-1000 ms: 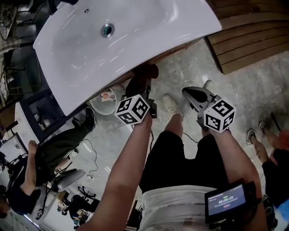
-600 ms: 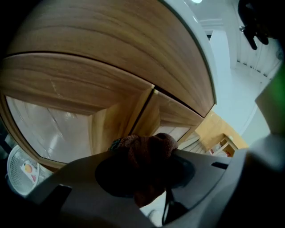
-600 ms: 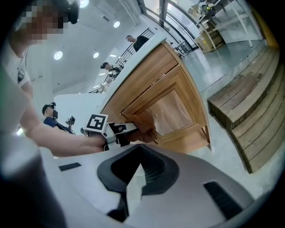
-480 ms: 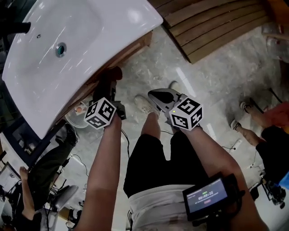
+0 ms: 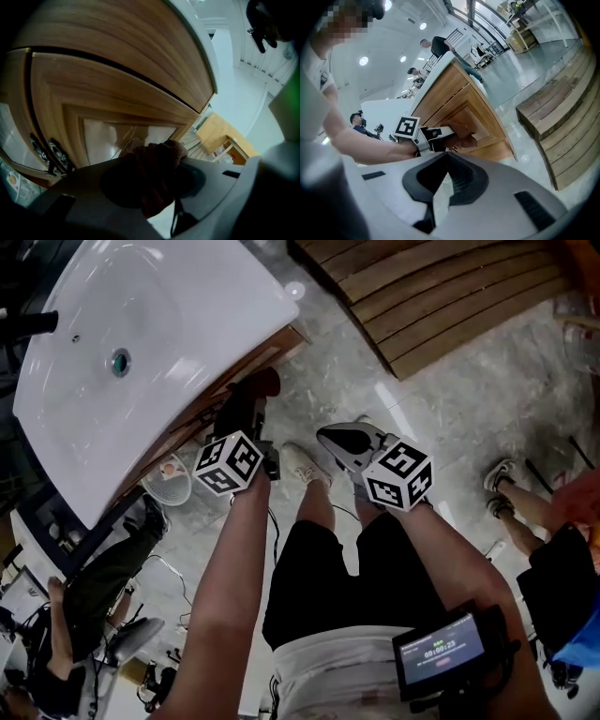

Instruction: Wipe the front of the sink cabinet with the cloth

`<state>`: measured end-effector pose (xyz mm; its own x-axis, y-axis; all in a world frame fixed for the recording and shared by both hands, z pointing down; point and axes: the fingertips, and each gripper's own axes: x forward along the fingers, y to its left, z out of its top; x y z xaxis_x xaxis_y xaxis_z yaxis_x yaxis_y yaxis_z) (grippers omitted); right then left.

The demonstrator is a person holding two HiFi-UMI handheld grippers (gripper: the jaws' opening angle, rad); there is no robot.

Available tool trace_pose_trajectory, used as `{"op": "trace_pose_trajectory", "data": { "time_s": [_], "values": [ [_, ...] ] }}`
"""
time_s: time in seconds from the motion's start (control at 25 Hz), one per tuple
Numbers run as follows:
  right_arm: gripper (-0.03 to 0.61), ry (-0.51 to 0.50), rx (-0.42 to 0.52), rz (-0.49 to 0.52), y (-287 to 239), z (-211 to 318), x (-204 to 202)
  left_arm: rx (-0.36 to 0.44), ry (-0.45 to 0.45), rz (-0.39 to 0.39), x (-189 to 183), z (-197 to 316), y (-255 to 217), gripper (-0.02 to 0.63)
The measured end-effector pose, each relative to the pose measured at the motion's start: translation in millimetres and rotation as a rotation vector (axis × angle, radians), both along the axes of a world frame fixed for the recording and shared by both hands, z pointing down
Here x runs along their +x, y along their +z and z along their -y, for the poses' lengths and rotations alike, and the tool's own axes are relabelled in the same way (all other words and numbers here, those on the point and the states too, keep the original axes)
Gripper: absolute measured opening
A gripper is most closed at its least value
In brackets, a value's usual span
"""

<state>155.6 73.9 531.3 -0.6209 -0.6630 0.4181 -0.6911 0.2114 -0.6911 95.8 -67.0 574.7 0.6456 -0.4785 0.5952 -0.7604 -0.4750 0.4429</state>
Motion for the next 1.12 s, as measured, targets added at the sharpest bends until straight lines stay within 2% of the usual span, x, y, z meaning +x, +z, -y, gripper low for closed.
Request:
{"op": "trace_pose_trajectory", "data": {
  "time_s": [0.32,0.64,0.88,1.12],
  "values": [
    [0.012,-0.016,-0.004,0.003,8,-6,45,0.001,0.019,-0.052,68,0,-3,0.141],
    [0.012,-0.034,-0.020,-0.001,18,-13,75,-0.050,0.024,-0.110,129,-5,17,0.141],
    [0.012,-0.036,-0.040,-0.014,27,-22,80,-0.146,-0.016,-0.138,130,-9,53,0.141],
    [0.012,-0.094,-0.067,-0.027,36,-31,73,-0.161,-0.145,-0.140,84,2,65,0.141]
  ]
}}
